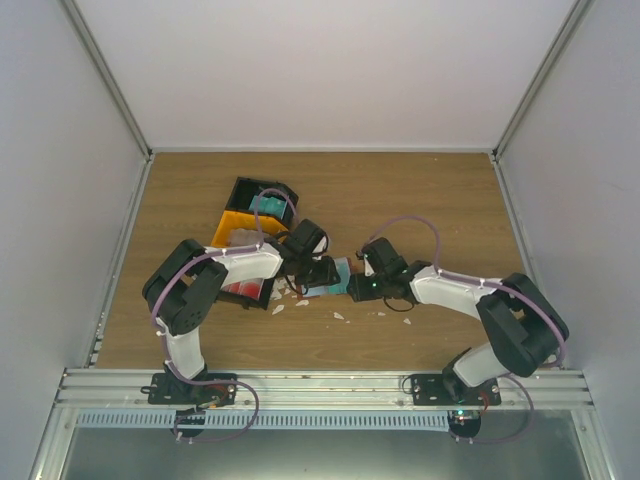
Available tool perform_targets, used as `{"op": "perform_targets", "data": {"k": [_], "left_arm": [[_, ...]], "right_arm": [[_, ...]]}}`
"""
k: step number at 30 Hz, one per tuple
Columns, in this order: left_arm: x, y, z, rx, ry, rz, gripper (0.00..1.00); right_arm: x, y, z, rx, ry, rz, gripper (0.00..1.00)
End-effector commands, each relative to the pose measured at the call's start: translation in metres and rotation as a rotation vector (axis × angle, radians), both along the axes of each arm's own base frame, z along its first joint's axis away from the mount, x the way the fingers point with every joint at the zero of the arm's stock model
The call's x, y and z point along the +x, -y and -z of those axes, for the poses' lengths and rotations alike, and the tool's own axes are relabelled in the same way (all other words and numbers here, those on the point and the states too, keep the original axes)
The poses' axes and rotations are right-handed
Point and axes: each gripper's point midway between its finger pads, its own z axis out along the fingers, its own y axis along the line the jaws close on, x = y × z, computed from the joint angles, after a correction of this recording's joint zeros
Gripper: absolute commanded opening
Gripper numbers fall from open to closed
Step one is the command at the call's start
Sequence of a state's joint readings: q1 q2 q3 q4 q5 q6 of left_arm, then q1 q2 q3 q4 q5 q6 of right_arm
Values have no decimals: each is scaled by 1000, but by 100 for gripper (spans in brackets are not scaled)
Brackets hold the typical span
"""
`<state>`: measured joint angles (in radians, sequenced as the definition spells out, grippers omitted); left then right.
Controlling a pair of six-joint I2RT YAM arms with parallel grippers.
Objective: Put the credit cards into the card holder
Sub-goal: Insert the credit card into the card holder.
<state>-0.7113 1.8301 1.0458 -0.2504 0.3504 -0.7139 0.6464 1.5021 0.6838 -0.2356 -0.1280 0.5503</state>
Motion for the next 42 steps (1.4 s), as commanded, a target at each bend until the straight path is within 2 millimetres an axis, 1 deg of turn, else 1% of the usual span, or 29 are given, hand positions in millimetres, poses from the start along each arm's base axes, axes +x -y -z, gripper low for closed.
{"op": "perform_targets", "data": {"k": [1, 4, 6, 8, 10, 12, 15, 17, 19, 21, 25, 28, 31, 36, 39, 42], "left_arm": [[11, 1, 1, 1, 35, -8, 39], [13, -1, 1, 4, 38, -12, 39], [14, -1, 2, 5, 37, -12, 39], [14, -2, 3, 8, 35, -11, 39], [13, -2, 4, 10, 31, -7, 39], [12, -5, 8, 26, 24, -10, 39], [10, -9, 17, 57, 15, -3, 39], [8, -12, 22, 70, 16, 7, 38], [6, -15, 27, 86, 15, 11, 38], [4, -19, 31, 102, 13, 13, 38], [-2, -25, 38, 118, 11, 23, 38], [-4, -28, 40, 124, 13, 24, 39], [-3, -28, 39, 126, 16, 17, 39], [3, -32, 39, 152, 30, -8, 37], [3, -34, 40, 162, 30, -17, 35], [3, -33, 41, 155, 27, -14, 35]], "right_arm": [[-12, 2, 0, -55, 32, -91, 55], [-17, -6, 0, -81, 45, -149, 58], [-21, -12, 3, -104, 47, -187, 58], [-21, -12, 11, -157, 43, -199, 58], [-17, -8, 21, -232, 37, -182, 55], [-10, -4, 27, -294, 54, -152, 52], [-5, -2, 33, -322, 65, -124, 47], [-1, -3, 32, -313, 78, -106, 43], [2, -5, 27, -295, 96, -85, 38], [6, -9, 21, -272, 117, -69, 35], [14, -17, 11, -218, 156, -36, 35], [16, -21, 11, -200, 157, -31, 38], [12, -18, 9, -196, 148, -28, 41], [-7, -13, -1, -133, 116, -31, 45], [-20, -11, 0, -105, 71, -24, 44], [-23, -8, 7, -111, 49, -9, 42]]}}
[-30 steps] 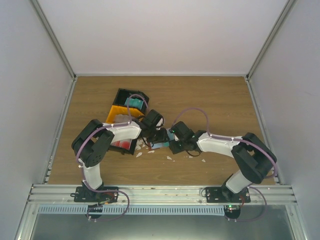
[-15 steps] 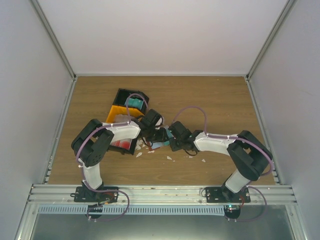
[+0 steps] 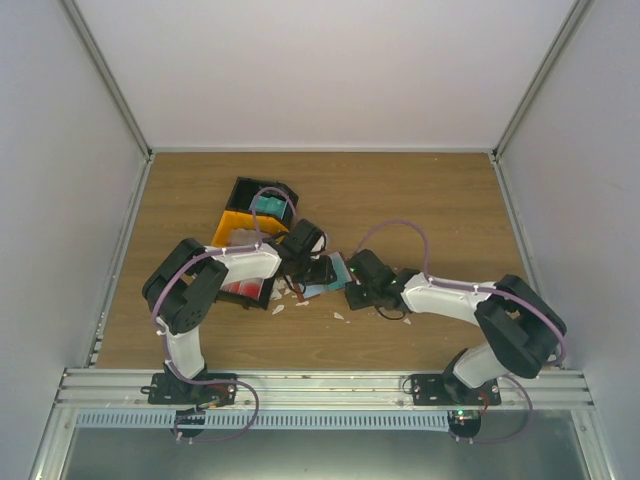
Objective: Put the credit cards into the card holder
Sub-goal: Insert the credit card into the card holder.
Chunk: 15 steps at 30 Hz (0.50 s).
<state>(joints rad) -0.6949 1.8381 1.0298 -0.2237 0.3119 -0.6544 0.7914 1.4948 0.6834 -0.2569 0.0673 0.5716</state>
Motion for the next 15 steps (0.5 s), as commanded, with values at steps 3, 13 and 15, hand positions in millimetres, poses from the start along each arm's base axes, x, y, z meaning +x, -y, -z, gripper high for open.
{"op": "perform_targets", "data": {"k": [3, 13, 15], "left_arm": [[-9, -24, 36, 120, -35, -23, 36], [-17, -25, 43, 121, -56, 6, 37], [-19, -26, 45, 123, -58, 10, 36]], "right_arm": [[-3, 1, 15, -27, -47, 39, 40], [21, 1, 24, -92, 23, 69, 38], [24, 1, 22, -83, 43, 78, 38]]}}
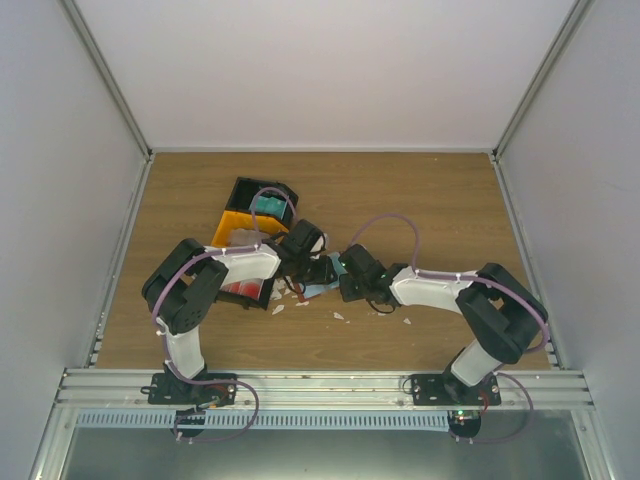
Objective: Put the credit cards into the card holder
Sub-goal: Insert the credit card into the card holder.
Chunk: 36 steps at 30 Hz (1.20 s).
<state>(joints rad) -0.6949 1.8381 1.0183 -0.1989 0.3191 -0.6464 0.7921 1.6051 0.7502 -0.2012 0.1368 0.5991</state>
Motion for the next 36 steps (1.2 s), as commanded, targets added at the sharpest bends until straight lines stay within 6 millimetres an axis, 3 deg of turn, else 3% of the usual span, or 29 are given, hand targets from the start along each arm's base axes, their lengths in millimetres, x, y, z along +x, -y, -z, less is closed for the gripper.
{"op": "perform_targets", "data": {"k": [1, 6, 12, 16, 21, 26, 36], "left_arm": [[-19, -28, 45, 137, -68, 1, 36], [-20, -27, 44, 134, -71, 9, 36], [-18, -24, 31, 120, -59, 20, 40], [-18, -25, 20, 113, -49, 17, 42], [-16, -24, 5, 98, -35, -3, 42], [-14, -27, -4, 104, -24, -25, 42], [-17, -20, 3, 102, -54, 18, 35]], "right_arm": [[-1, 9, 14, -50, 4, 22, 38], [-2, 10, 5, -36, 10, 33, 39], [-11, 3, -29, 74, 31, -4, 45], [-7, 5, -45, 137, 42, 12, 47], [9, 14, -37, 138, 22, 74, 44], [20, 10, -25, 164, -9, 75, 37], [7, 1, 0, 184, -118, 45, 23]]}}
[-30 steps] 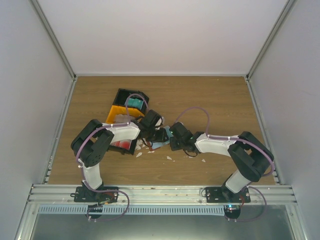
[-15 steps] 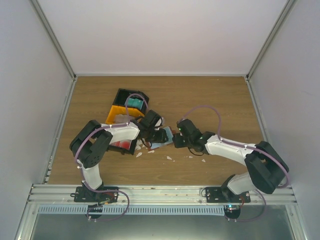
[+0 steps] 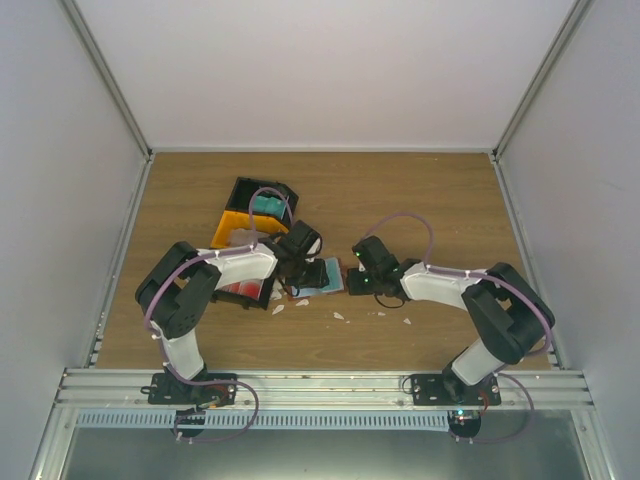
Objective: Put the credit cards into the card holder
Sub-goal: Insert the credit card into the card holder, then pick up the credit card from the storage box.
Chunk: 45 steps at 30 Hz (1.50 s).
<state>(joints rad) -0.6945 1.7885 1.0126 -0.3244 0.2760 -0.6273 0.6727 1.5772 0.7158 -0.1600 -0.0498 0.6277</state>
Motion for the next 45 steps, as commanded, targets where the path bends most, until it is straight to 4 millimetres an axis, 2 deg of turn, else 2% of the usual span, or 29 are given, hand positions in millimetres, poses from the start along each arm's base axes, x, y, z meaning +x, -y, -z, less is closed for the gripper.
{"op": "perform_targets", "data": {"k": [1, 5, 10, 14, 16, 22, 28, 32, 35, 40, 45], "left_arm": [[-5, 3, 3, 13, -27, 34, 35], [-7, 18, -3, -18, -15, 106, 33], [-15, 30, 1, -7, -12, 184, 33], [-10, 19, 2, 65, 14, 153, 34], [-6, 14, -4, 88, 40, 137, 37], [2, 13, -31, 85, 95, 133, 49], [3, 12, -56, 72, 132, 147, 57], [9, 4, -75, 85, 173, 136, 62], [23, -5, -97, 86, 230, 111, 64], [73, -35, -133, 136, 346, 15, 64], [123, -77, -134, 197, 364, -113, 50]], "right_arm": [[-1, -9, 3, 33, -33, -9, 22], [-4, -11, 6, 32, -47, -27, 19], [-5, -11, 7, 6, -54, -40, 16], [-6, -1, 6, -29, -54, 1, 16], [-6, 9, 5, -56, -50, 45, 17], [-4, 28, -24, -62, 27, 135, 21], [-4, 35, -50, -35, 85, 164, 27], [-4, 36, -61, -16, 109, 168, 30], [-3, 35, -67, -1, 124, 167, 31], [3, 28, -72, 22, 147, 152, 32], [10, 21, -67, 14, 146, 135, 33]]}}
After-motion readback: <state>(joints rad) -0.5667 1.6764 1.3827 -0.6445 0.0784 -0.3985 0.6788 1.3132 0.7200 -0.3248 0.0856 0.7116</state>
